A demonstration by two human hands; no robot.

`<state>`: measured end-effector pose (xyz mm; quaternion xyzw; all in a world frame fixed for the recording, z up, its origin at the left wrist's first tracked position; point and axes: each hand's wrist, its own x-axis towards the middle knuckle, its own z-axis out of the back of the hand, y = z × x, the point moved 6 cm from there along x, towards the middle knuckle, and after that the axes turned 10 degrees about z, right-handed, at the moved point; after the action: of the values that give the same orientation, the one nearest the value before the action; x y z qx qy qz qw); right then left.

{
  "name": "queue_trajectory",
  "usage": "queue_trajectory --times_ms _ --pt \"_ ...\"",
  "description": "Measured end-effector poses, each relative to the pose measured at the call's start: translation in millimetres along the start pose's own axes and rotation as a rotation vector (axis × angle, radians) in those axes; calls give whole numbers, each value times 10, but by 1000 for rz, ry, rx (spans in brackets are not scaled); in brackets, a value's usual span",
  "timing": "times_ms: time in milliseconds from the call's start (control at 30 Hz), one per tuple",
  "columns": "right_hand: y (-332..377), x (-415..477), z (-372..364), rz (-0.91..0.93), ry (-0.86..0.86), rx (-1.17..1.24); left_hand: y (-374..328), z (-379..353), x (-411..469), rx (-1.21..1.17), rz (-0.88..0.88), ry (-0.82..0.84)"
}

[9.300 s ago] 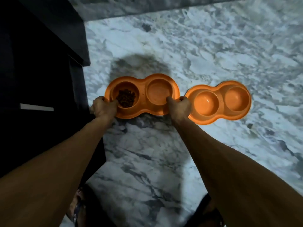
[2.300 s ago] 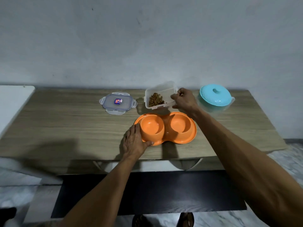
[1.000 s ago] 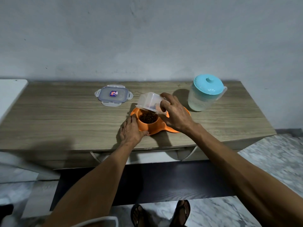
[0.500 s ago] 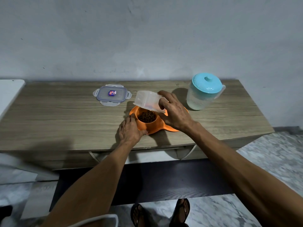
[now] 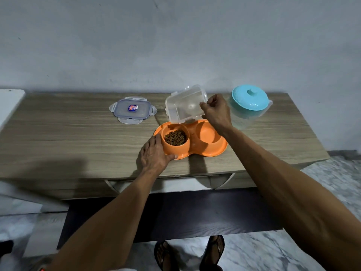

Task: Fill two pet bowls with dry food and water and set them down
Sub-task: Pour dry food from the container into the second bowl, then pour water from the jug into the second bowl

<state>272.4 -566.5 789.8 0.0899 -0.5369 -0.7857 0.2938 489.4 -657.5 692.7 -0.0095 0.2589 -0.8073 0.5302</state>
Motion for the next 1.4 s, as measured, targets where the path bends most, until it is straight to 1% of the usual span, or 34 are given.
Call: queue_trajectory --times_ms 133,200,300,567,700,933,1067,1167,1267,1400 --pt "-187 234 -205 -191 -62 124 18 -33 25 21 -17 -30" --pt "-282 325 -324 -263 -60 121 27 -52 34 28 -24 -36" --pt "-402 420 -477 -325 -30 63 29 -62 43 42 -29 -48" --pt "-495 501 -686 -377 65 -56 32 -69 47 41 -34 -44" --pt "-522 516 -699 -358 72 -91 40 -73 51 40 -28 -48" --pt "-517 439 -609 -373 32 -141 37 -88 61 77 -39 -51" --pt "-340 389 -364 -277 -18 -163 26 -68 40 90 -50 -37" --pt "-118 356 -148 -158 -39 -200 -43 31 -17 78 -75 -89" --pt "106 332 122 -17 -90 -228 -291 165 -71 77 -132 -164" --pt "345 291 598 135 -213 -238 -718 136 -115 158 -235 -136"
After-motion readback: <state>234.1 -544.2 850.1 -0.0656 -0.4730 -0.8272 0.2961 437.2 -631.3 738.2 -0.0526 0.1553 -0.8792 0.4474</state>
